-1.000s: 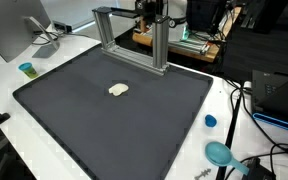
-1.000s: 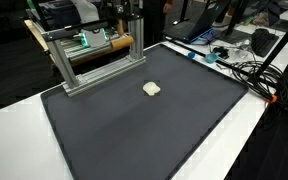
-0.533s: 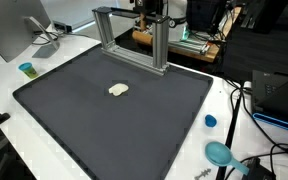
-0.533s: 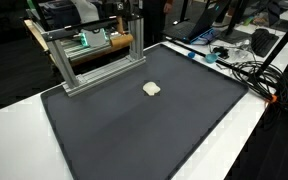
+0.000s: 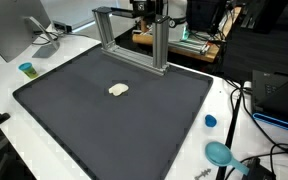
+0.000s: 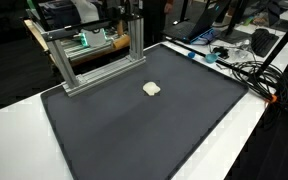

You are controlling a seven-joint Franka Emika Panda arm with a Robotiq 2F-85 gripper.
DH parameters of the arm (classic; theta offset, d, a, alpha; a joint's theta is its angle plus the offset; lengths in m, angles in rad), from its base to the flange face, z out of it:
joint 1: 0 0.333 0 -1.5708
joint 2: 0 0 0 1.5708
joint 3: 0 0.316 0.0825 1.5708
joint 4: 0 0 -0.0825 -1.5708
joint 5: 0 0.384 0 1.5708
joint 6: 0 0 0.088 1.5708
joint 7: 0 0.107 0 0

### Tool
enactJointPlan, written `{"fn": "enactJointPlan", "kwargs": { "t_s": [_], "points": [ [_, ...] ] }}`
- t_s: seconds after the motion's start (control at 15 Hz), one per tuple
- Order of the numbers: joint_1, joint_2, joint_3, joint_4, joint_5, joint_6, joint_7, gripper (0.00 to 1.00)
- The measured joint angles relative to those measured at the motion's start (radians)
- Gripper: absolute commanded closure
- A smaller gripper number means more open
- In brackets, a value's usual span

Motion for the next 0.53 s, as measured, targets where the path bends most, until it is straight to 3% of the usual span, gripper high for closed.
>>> {"fn": "enactJointPlan", "kwargs": {
  "t_s": [0.53],
  "points": [
    [0.018,0.006,-0.042,0.034,0.124,-0.061,-0.044,0.00]
  ]
}}
